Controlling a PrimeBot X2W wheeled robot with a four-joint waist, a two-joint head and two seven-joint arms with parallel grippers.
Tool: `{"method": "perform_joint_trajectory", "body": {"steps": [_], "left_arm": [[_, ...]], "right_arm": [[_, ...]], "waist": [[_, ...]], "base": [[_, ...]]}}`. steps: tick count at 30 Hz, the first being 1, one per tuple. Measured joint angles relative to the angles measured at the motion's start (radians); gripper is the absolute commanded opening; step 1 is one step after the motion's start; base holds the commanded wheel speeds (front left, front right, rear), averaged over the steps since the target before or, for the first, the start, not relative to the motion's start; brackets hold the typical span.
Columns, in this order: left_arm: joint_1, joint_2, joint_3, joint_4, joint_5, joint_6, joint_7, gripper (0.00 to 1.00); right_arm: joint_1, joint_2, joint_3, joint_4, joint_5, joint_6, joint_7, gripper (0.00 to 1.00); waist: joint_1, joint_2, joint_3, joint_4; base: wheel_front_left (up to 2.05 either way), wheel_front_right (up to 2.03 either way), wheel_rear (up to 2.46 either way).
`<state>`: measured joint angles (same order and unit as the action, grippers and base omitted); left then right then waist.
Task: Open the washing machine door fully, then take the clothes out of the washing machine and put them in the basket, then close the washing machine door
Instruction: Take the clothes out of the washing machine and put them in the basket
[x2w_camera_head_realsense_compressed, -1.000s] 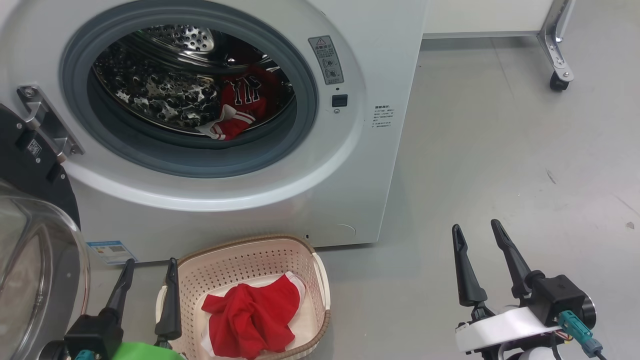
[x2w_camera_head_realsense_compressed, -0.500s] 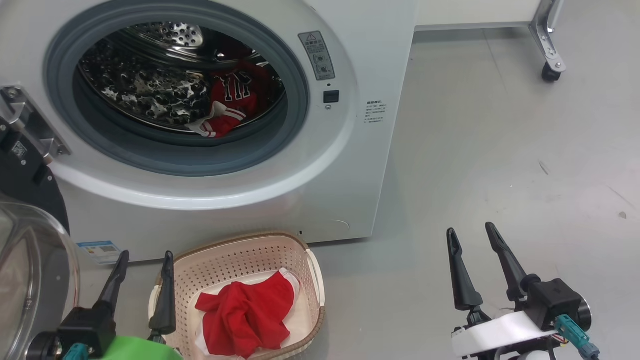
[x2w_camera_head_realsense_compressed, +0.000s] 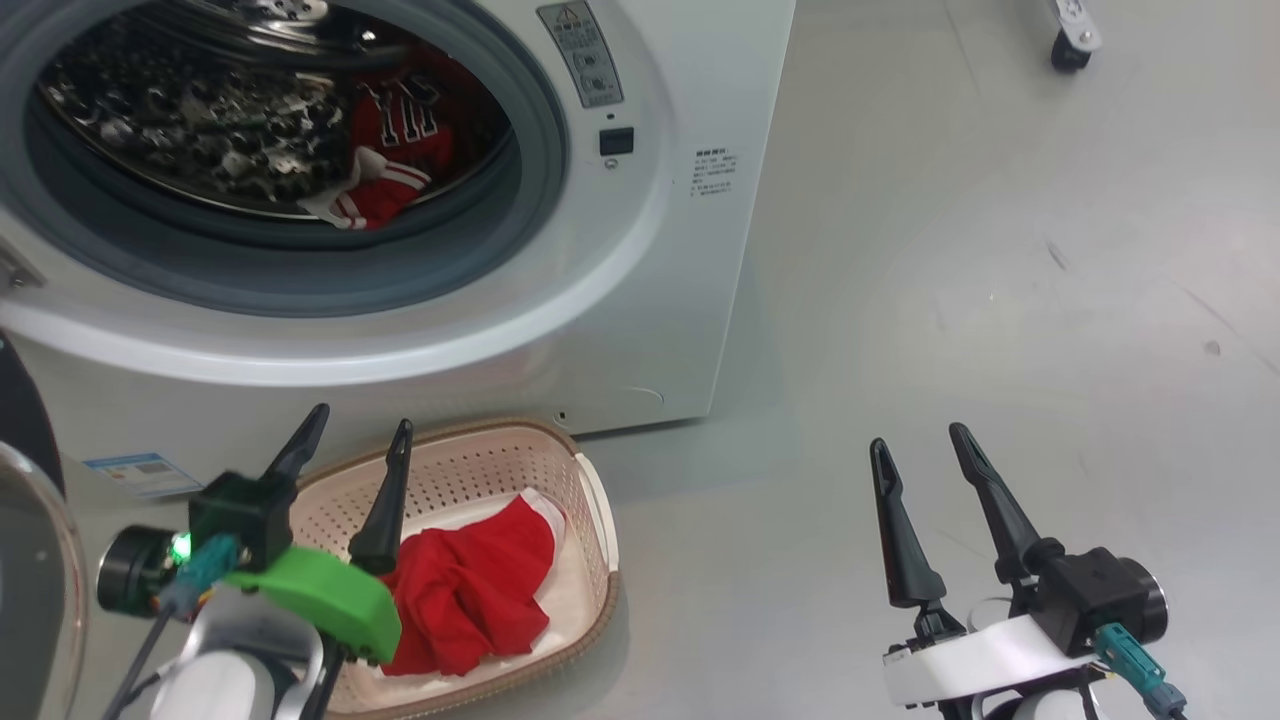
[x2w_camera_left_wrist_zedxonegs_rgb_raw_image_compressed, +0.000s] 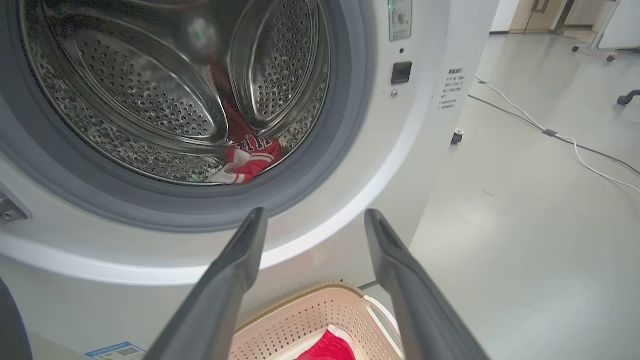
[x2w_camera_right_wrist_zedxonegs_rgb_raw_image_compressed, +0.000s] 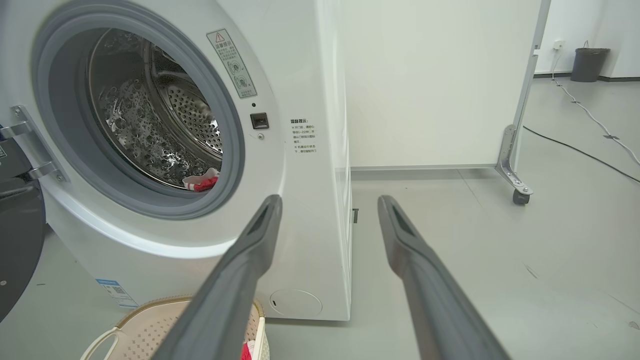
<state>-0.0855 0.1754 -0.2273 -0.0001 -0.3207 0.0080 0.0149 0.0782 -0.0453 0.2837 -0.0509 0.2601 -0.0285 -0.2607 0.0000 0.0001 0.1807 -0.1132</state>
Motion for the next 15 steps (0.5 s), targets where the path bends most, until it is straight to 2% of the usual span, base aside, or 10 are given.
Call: {"method": "perform_joint_trajectory", "body": {"steps": [7, 15], "left_arm": [[-0.154, 0.021, 0.0, 0.132, -0.032, -0.022, 0.197, 1.0], [-0.365, 0.11, 0.035, 0.184, -0.031, -0.039, 0.356, 1.0]], "right_arm": [[-0.053, 0.0, 0.048, -0.027, 0.005, 0.0, 0.0, 1.0], [-0.118, -0.001, 0.081, -0.067, 0.064, -0.018, 0.0, 1.0]], "waist": [[0.0, 0.0, 0.097, -0.036], [0.0, 0.0, 0.201, -0.093]], "base": [[0.0, 0.0, 0.0], [0.0, 0.0, 0.0]]}}
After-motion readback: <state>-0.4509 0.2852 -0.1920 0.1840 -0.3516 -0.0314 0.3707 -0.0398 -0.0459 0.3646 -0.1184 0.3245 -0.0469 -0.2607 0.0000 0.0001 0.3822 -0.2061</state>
